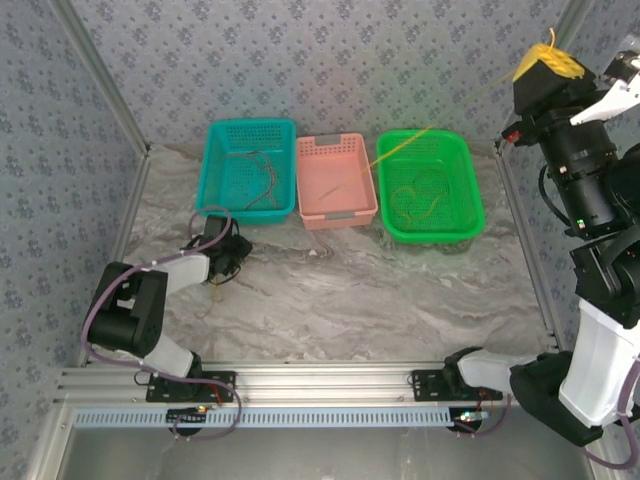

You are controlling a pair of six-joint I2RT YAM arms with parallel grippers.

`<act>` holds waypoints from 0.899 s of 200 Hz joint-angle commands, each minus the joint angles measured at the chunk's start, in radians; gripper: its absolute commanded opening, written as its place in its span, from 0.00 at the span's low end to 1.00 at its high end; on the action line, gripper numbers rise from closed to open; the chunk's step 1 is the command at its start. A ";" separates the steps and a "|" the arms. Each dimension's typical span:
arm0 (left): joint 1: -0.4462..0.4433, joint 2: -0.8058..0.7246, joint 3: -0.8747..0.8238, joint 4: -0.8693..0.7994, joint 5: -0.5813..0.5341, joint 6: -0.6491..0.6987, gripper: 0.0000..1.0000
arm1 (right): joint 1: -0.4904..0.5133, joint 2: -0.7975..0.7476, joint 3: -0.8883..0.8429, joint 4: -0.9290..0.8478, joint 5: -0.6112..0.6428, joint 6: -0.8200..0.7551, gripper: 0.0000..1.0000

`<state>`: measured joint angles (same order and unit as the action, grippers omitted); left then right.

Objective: Untangle the cables

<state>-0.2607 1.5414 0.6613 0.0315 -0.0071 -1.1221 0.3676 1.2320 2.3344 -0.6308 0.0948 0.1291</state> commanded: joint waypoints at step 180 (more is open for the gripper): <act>0.015 -0.320 0.182 -0.237 -0.006 0.203 0.00 | 0.021 -0.543 -1.553 0.080 -0.047 0.453 0.00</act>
<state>-0.2489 1.2373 0.7959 -0.1841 -0.0406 -0.9756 0.3737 0.7132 0.8558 -0.5976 0.0433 0.4889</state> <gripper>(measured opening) 0.043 0.063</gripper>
